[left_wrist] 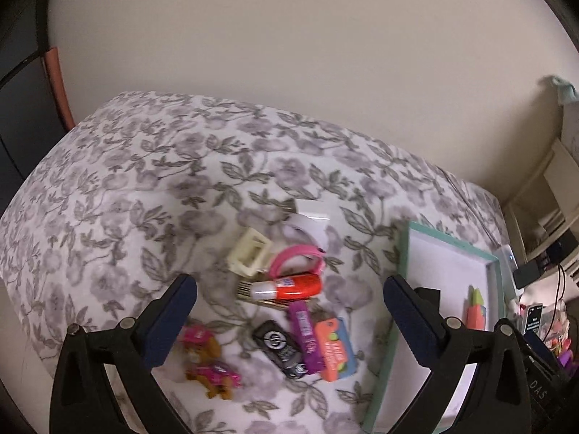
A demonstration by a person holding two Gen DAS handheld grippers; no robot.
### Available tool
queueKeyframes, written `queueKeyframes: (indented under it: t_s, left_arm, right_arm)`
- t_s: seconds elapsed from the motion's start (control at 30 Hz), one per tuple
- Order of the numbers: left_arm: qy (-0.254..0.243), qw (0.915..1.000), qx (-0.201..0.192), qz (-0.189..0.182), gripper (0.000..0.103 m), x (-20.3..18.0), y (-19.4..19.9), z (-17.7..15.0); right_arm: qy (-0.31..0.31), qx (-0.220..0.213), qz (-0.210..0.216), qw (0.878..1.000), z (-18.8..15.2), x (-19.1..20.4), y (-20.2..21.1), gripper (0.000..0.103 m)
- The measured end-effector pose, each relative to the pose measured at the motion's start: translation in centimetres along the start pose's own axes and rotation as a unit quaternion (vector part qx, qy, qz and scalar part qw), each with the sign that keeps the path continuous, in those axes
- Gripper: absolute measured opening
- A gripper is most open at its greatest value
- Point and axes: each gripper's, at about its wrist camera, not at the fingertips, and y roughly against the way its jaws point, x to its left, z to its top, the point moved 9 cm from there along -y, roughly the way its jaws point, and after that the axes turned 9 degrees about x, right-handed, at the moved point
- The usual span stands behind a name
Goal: Organize rigid objects
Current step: 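Move the left tool to the pink dog figure and grasp it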
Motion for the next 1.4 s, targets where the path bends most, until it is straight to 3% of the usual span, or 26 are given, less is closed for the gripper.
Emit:
queueKeyframes:
  t_s: [0.23, 0.53, 0.67, 0.83, 0.97, 1.03, 1.07, 1.13, 1.4]
  left_arm:
    - [0.014, 0.9997, 0.018, 0.003, 0.103, 3.3, 0.8, 0.0]
    - [0.064, 0.9964, 0.056, -0.002, 0.103, 8.0, 0.4, -0.7]
    - [0.080, 0.9941, 0.073, 0.007, 0.103, 9.5, -0.2, -1.5]
    - [0.085, 0.9876, 0.129, 0.027, 0.103, 10.4, -2.9, -3.6]
    - [0.096, 0.9797, 0.174, 0.025, 0.101, 10.5, -5.1, -5.3]
    - [0.099, 0.9755, 0.195, 0.025, 0.098, 10.5, -6.2, -6.1]
    - [0.101, 0.9739, 0.202, 0.026, 0.091, 10.6, -6.5, -6.4]
    - [0.106, 0.9691, 0.221, 0.028, 0.083, 10.7, -7.5, -7.2]
    - [0.113, 0.9592, 0.258, 0.024, 0.078, 10.8, -9.2, -8.9]
  right_arm:
    - [0.036, -0.020, 0.021, 0.999, 0.0, 4.1, 1.3, 0.103]
    - [0.093, 0.002, 0.069, 0.993, -1.1, 10.8, 0.7, 0.101]
    - [0.121, 0.023, 0.073, 0.990, -2.1, 13.2, -0.7, 0.095]
    - [0.135, 0.062, 0.079, 0.986, -3.6, 14.7, -3.3, 0.085]
    - [0.138, 0.099, 0.081, 0.982, -4.9, 15.0, -5.8, 0.070]
    - [0.140, 0.115, 0.077, 0.980, -5.6, 15.0, -6.9, 0.063]
    - [0.141, 0.120, 0.076, 0.980, -5.9, 15.0, -7.2, 0.059]
    - [0.147, 0.129, 0.075, 0.978, -6.4, 15.1, -7.9, 0.057]
    - [0.161, 0.154, 0.064, 0.973, -7.5, 15.2, -9.8, 0.052]
